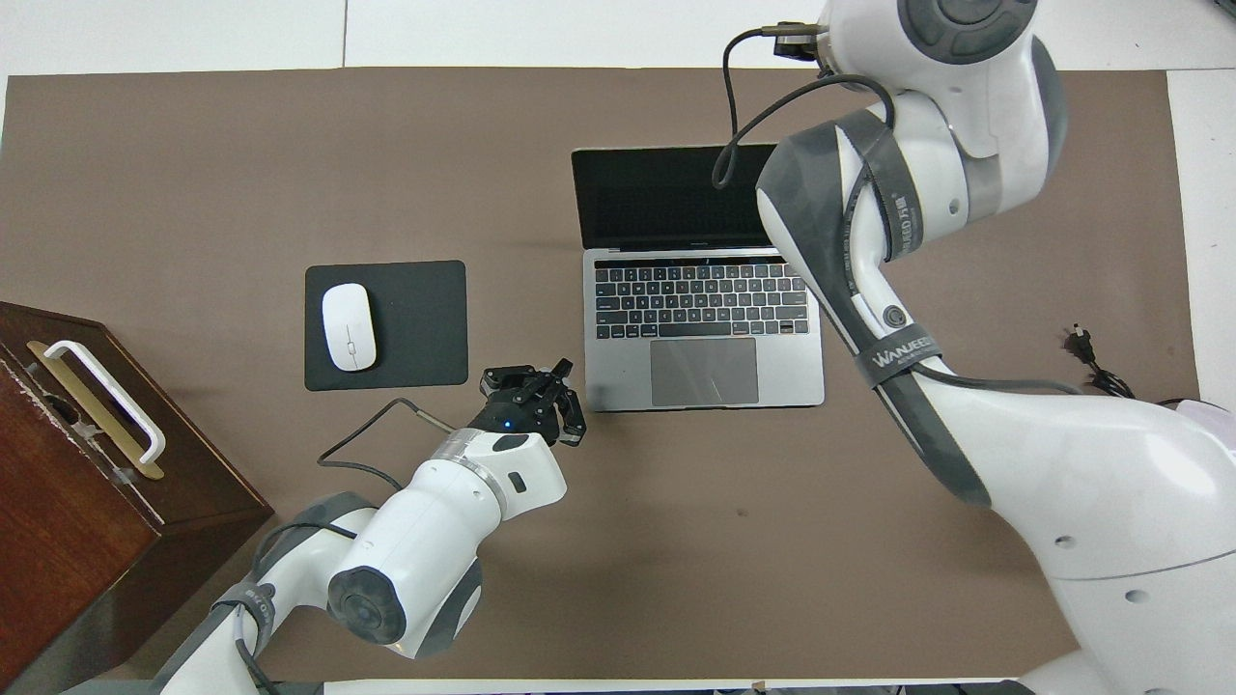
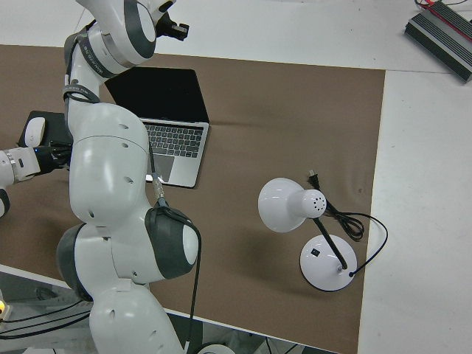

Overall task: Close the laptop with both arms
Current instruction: 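Move the left gripper to the laptop's near edge while the right gripper reaches the screen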

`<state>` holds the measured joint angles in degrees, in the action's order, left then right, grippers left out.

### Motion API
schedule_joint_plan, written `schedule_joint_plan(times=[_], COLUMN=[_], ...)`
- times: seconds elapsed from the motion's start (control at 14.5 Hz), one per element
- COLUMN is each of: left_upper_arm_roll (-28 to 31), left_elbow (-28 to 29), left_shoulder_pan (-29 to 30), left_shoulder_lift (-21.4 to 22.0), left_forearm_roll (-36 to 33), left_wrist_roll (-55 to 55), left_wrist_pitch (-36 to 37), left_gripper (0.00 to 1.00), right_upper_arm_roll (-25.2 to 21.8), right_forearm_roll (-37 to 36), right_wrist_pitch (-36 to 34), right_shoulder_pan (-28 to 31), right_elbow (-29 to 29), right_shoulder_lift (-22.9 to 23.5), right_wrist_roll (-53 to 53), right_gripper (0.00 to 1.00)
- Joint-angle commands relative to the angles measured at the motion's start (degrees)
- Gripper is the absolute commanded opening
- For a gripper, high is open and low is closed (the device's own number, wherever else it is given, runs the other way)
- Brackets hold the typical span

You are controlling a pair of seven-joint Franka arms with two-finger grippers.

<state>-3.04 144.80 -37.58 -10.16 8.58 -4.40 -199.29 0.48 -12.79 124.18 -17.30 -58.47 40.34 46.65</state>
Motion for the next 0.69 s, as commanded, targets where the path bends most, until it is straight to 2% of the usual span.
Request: schedule_joint_plan(times=[0.0,0.35,0.48,0.62], left_upper_arm_roll=[0.9,0.9,0.9,0.9], left_elbow=[-2.3,-4.1,-4.0,-4.0], left_shoulder_pan=[-1.6,-2.6,-3.0,-3.0], left_shoulder_lift=[-2.4,-5.7,-5.8,-6.1], left_forearm_roll=[0.8,0.8,0.8,0.8], left_wrist_roll=[-1.2,-1.3,-1.3,-1.3], left_wrist_pitch=[-1.4,-1.5,-1.5,-1.5], left_gripper=[0.0,0.0,0.0,0.0], right_upper_arm_roll=[0.3,0.1,0.2,0.2], right_forearm_roll=[2.9,1.6,-4.2,-4.7], right_wrist_pitch=[0.9,0.7,-0.5,-0.3], right_shoulder_pan=[-0.6,-0.5,-0.6,-1.6], right_elbow=[0.2,0.2,0.3,0.8], right_shoulder_lift=[-0.1,-0.3,-0.4,-0.4], right_wrist_roll=[8.2,7.3,2.1,2.0], right_gripper=[0.0,0.0,0.0,0.0])
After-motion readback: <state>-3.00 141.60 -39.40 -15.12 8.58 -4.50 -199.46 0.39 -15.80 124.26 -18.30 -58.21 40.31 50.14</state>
